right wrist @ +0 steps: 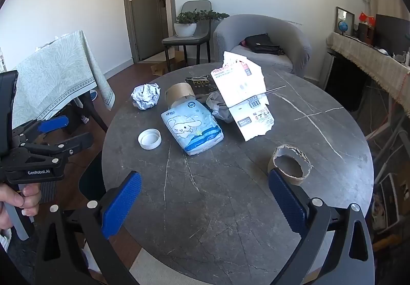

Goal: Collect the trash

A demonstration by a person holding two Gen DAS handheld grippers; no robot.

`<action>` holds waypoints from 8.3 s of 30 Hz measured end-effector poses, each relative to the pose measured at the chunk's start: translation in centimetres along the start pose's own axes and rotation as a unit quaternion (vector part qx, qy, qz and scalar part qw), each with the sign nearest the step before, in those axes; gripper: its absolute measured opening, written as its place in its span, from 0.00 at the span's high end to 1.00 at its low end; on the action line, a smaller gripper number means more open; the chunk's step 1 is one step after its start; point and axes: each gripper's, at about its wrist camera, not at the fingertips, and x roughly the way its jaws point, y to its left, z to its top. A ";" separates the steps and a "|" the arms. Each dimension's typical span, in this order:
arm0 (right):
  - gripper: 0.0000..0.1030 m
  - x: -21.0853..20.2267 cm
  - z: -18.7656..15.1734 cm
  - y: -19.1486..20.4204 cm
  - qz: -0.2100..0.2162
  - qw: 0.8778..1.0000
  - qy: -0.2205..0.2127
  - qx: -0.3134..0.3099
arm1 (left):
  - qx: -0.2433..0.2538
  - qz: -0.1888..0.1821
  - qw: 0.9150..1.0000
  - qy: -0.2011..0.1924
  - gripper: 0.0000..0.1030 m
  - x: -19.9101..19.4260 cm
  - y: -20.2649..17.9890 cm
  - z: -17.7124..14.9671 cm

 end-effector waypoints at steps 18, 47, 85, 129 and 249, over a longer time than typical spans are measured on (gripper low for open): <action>0.03 0.0 0.0 -0.1 0.000 1.000 -0.003 0.001 | 0.005 0.003 1.000 0.000 0.03 0.1 0.1 0.0; 0.03 0.0 0.1 0.1 -0.003 1.000 -0.004 -0.003 | 0.004 0.003 1.000 0.001 0.03 0.0 0.1 -0.1; 0.03 -0.1 0.1 0.1 -0.004 1.000 -0.003 -0.004 | 0.007 0.000 1.000 0.003 0.03 0.2 -0.5 -0.2; 0.11 0.3 -0.8 -5.5 -0.038 0.998 0.029 0.044 | 0.121 -0.147 0.982 0.019 0.53 2.2 -5.4 0.3; 0.53 22.1 7.4 26.2 0.133 0.971 0.145 -0.132 | -0.061 -0.021 0.983 0.173 0.50 7.5 26.6 -5.2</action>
